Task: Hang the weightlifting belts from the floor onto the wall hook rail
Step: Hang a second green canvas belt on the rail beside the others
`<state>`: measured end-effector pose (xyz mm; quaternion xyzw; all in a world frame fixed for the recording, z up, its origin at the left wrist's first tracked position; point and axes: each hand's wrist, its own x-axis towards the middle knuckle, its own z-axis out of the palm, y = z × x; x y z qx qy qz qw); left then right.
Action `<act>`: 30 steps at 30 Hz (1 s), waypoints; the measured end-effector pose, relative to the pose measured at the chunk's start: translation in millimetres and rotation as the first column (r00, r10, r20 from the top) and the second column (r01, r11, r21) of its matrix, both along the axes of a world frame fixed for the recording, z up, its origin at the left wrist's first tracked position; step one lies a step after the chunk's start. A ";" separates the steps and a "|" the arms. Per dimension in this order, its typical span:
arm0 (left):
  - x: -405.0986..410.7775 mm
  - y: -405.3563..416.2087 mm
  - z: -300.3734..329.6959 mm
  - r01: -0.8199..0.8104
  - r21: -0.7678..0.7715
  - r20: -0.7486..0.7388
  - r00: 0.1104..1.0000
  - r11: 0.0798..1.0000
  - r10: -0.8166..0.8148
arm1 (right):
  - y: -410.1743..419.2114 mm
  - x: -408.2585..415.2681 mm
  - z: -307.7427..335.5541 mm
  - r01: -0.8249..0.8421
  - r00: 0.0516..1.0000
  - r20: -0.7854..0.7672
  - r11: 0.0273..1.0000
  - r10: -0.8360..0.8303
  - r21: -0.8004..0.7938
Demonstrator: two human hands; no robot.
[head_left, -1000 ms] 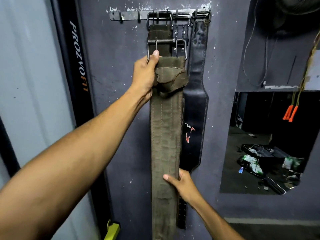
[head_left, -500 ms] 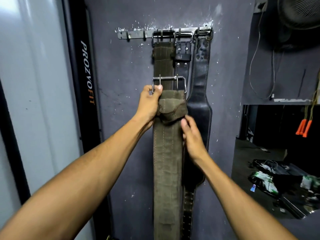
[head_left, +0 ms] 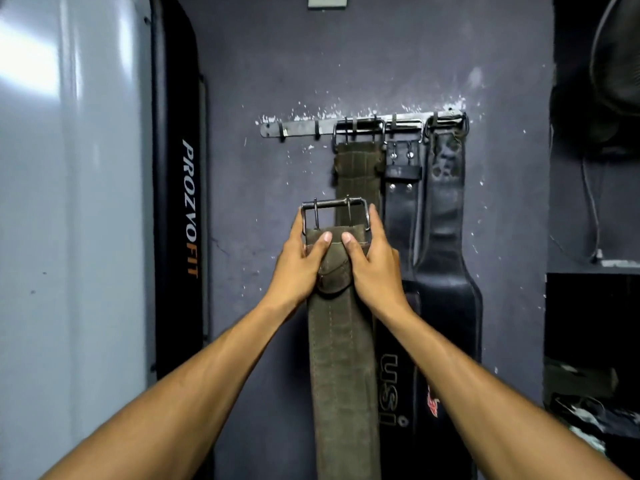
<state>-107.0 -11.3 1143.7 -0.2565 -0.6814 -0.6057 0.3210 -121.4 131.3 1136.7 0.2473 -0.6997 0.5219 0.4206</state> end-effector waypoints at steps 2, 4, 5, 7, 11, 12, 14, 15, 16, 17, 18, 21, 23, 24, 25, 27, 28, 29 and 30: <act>-28.9 -20.6 22.5 0.029 -0.015 -0.014 0.999 0.999 -0.029 | -17.2 -25.2 21.9 0.017 0.999 -0.047 1.000 -0.017 -0.002; -55.8 -37.5 51.8 0.087 -0.012 -0.048 0.995 0.996 -0.087 | -30.3 -47.1 51.3 0.028 0.995 -0.092 1.000 -0.028 -0.001; -67.4 -43.2 68.2 0.102 -0.006 -0.077 0.992 0.995 -0.103 | -36.6 -56.5 67.0 0.028 0.993 -0.112 1.000 -0.029 -0.012; -89.0 -51.7 101.7 0.049 -0.013 -0.143 0.988 0.999 -0.051 | -47.9 -73.9 99.7 0.044 0.988 -0.144 0.998 -0.048 -0.033; -125.9 -56.2 161.8 -0.060 0.095 -0.238 0.968 0.994 0.081 | -66.7 -102.4 162.5 0.137 0.965 -0.212 0.985 -0.157 -0.106; -133.6 -55.4 174.7 -0.093 0.115 -0.250 0.961 0.989 0.120 | -70.4 -108.3 175.9 0.160 0.957 -0.224 0.980 -0.184 -0.118; -146.9 -54.3 195.7 -0.101 0.128 -0.248 0.960 0.987 0.131 | -75.2 -119.6 196.3 0.199 0.949 -0.222 0.972 -0.223 -0.128; -150.6 -54.2 202.9 -0.080 0.128 -0.244 0.964 0.989 0.109 | -77.2 -123.1 202.5 0.219 0.945 -0.217 0.967 -0.244 -0.131; -156.4 -54.6 210.0 -0.047 0.127 -0.249 0.965 0.991 0.078 | -79.6 -128.0 208.0 0.240 0.938 -0.222 0.961 -0.266 -0.135; -160.5 -54.8 215.1 -0.027 0.126 -0.266 0.962 0.992 0.060 | -80.8 -130.3 211.4 0.257 0.930 -0.231 0.956 -0.285 -0.141; -160.2 -54.6 217.4 -0.030 0.121 -0.283 0.957 0.992 0.063 | -80.6 -128.2 212.6 0.275 0.921 -0.241 0.950 -0.304 -0.149; -165.4 -58.9 220.6 -0.037 0.117 -0.303 0.950 0.992 0.071 | -84.2 -129.3 213.1 0.336 0.889 -0.274 0.929 -0.367 -0.154; -166.9 -60.4 215.4 -0.017 0.130 -0.274 0.960 0.991 0.052 | -84.3 -130.3 211.1 0.350 0.889 -0.259 0.925 -0.377 -0.148; -166.2 -60.4 211.2 -0.011 0.128 -0.261 0.964 0.992 0.044 | -83.6 -131.3 208.7 0.351 0.894 -0.242 0.926 -0.376 -0.141; -165.9 -60.7 206.8 -0.019 0.113 -0.258 0.965 0.993 0.048 | -82.4 -132.4 205.2 0.349 0.902 -0.224 0.929 -0.369 -0.127; -167.7 -62.3 201.5 -0.079 0.051 -0.286 0.954 0.996 0.090 | -79.5 -134.1 197.7 0.344 0.913 -0.203 0.935 -0.355 -0.089; -168.3 -63.6 200.8 -0.105 0.023 -0.303 0.947 0.994 0.107 | -77.3 -135.0 195.6 0.342 0.915 -0.203 0.938 -0.348 -0.065; -168.8 -64.9 201.2 -0.117 0.006 -0.312 0.943 0.993 0.113 | -75.0 -136.2 195.8 0.336 0.918 -0.209 0.941 -0.337 -0.040; -169.6 -66.3 202.8 -0.125 -0.003 -0.316 0.941 0.992 0.118 | -73.5 -137.1 198.0 0.325 0.922 -0.215 0.946 -0.321 -0.018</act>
